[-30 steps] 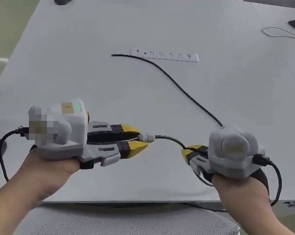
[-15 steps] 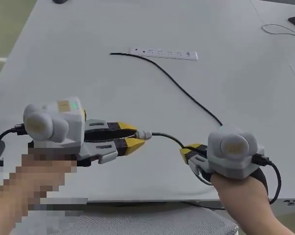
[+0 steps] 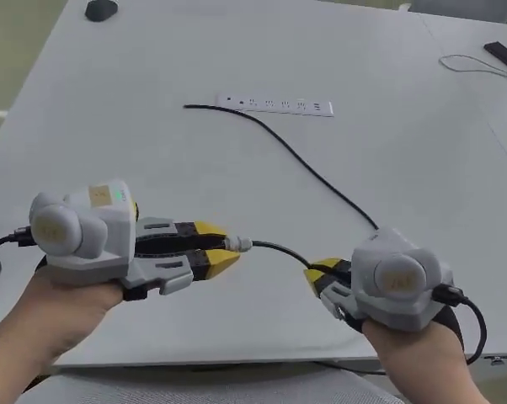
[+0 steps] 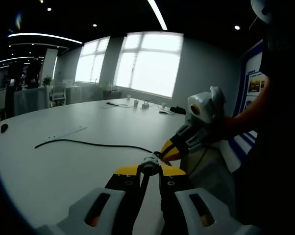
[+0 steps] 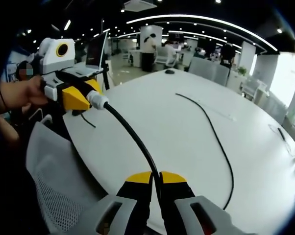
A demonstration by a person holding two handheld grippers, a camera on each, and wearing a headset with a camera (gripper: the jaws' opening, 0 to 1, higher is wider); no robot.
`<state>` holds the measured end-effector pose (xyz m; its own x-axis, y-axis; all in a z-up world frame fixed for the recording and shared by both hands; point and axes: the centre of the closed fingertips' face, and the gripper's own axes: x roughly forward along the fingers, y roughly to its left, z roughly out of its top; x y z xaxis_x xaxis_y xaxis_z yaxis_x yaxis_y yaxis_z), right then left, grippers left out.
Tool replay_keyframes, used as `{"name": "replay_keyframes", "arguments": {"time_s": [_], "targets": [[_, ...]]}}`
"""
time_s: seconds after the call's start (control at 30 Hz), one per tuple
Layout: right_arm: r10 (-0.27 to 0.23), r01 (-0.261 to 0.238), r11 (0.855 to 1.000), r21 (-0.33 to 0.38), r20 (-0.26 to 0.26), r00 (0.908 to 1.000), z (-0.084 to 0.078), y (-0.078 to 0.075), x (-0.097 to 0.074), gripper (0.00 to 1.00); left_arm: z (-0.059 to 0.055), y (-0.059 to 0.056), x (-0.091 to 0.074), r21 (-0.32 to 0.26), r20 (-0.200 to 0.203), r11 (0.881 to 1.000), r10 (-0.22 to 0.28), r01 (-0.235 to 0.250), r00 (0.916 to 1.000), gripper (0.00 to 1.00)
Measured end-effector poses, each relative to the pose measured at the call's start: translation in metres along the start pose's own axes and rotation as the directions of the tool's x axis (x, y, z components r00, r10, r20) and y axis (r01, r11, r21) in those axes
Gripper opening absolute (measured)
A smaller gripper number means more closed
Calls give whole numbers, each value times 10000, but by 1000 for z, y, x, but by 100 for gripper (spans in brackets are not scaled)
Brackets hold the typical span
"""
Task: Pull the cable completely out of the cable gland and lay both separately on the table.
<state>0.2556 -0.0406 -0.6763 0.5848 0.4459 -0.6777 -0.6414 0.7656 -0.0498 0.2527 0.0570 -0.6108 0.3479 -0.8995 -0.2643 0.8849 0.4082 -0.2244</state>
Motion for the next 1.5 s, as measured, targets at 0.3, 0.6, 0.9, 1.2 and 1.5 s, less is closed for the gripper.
{"name": "replay_keyframes", "arguments": {"time_s": [0.3,0.6,0.9,1.2,1.5], "targets": [[328,-297,9974,-664,464,9984,30,12,-12,10,0,-1,1,158,-208,9997,-185,188,9996,15],[829,-552,9566,-2862,858,9929,72,38,-12,21,1,-1,4,109,-243,9995,-292,295,9993,15],[1211,-813,8851,-4582,582,9909,79,53,-1,17,-2,-3,6,63,-241,9996,-272,273,9993,15],[1345,-983,8439,-5274,306,9904,73,60,4,5,-4,-4,5,-45,-181,9997,-234,233,9996,15],[1371,-1030,8543,-5095,297,9901,74,59,5,1,-4,-3,5,-88,-125,9997,-214,213,9997,15]]}}
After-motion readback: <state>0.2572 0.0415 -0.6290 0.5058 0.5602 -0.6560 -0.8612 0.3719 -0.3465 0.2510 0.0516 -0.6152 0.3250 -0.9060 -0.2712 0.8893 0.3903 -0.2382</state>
